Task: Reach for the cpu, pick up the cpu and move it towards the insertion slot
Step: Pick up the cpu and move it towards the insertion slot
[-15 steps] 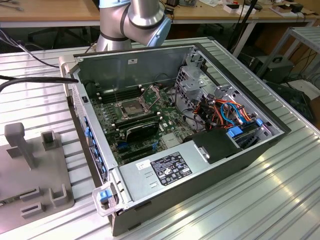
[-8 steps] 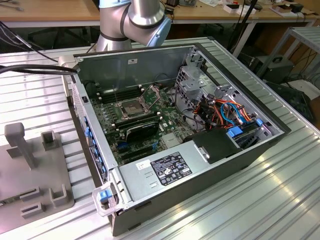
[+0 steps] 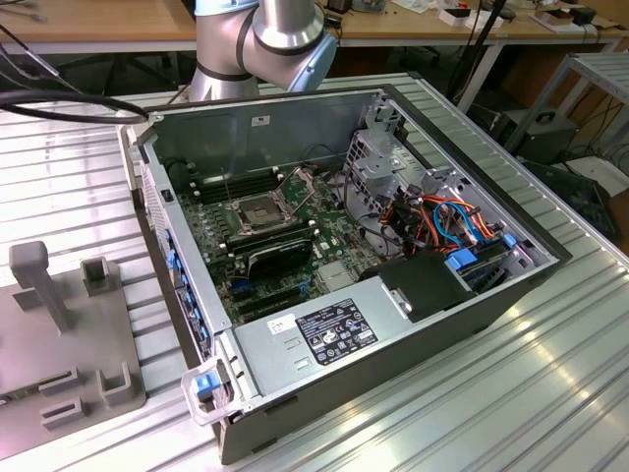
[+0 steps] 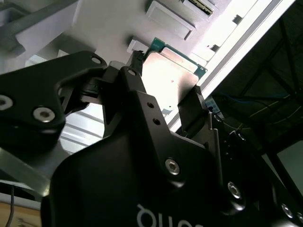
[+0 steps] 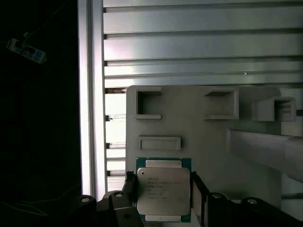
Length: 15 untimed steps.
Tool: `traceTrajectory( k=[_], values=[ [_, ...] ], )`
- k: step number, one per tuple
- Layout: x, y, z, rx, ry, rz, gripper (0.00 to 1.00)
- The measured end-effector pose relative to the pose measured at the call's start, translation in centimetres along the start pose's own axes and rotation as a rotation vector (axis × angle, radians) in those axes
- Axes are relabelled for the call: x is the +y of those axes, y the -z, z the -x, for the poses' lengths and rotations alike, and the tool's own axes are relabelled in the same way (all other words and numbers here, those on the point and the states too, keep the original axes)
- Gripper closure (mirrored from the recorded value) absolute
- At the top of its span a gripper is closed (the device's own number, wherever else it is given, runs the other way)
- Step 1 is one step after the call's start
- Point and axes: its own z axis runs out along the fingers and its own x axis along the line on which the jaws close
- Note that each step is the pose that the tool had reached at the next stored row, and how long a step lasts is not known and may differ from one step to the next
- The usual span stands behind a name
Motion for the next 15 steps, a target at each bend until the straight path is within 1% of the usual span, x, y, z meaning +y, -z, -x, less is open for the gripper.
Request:
traceTrajectory(
  k=[8,10,11,15],
  values=[
    [0.08,1.88,-0.02,0.0002,0.000,0.0000,0.45],
    [0.11,2.41,-0.03,0.0003,0.000,-0.0001,0.45],
    [0.13,2.78,-0.04,0.0003,0.000,0.0000,0.45],
    [0.17,3.68,-0.05,0.0005,0.000,-0.0001,0.45]
  ],
)
